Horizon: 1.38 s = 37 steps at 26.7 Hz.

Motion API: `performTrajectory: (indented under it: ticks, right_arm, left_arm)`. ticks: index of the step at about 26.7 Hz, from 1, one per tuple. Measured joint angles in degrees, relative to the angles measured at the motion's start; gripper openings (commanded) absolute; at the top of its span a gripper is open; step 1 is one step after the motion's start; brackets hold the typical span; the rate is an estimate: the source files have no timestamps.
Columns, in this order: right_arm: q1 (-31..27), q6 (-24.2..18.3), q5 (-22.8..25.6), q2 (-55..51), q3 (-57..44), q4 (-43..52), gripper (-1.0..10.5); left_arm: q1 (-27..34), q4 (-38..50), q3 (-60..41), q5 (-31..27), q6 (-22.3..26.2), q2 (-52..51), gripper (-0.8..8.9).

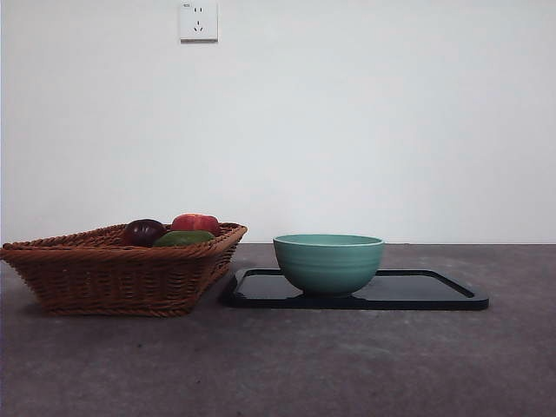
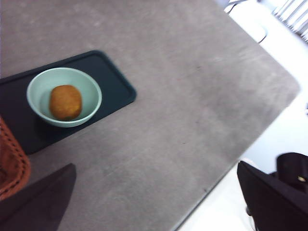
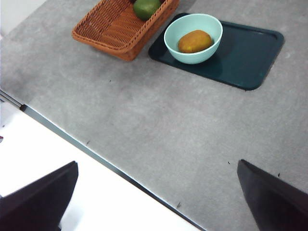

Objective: Pick up the wifruite, put it on the bowl, pick up the plate, put it on desk

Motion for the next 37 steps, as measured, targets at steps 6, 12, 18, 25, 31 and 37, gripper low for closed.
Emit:
performTrajectory:
  ticks: [6,12,18,25,31,37]
  right_arm:
    - [0.00,0.02,-0.02,-0.07,-0.46,4.63,6.1]
    - [0.00,0.02,-0.02,-0.07,-0.48,6.45,6.1]
    - [0.00,0.02,-0.02,-0.07,-0.50,6.43,6.1]
    - [0.00,0.02,-0.02,-0.11,-0.50,6.40,6.1]
    - [0.00,0.02,0.02,-0.11,-0.50,5.84,6.1]
    - [0.00,0.04,0.02,-0.11,-0.50,5.05,6.1]
  left_arm:
    - [3.56,-8.04,9.33,0.02,0.28,11.43,5.59]
    - [7.69,-15.37,18.32,0.00,3.74,23.76,5.59]
    - [11.23,-19.61,26.69,0.00,8.92,38.60,5.59]
    - [13.79,-19.82,39.65,0.00,13.38,52.28,5.60]
    - [15.08,-18.38,44.65,0.00,15.23,59.65,5.59]
    - [15.28,-14.80,44.72,-0.02,15.76,62.95,5.59]
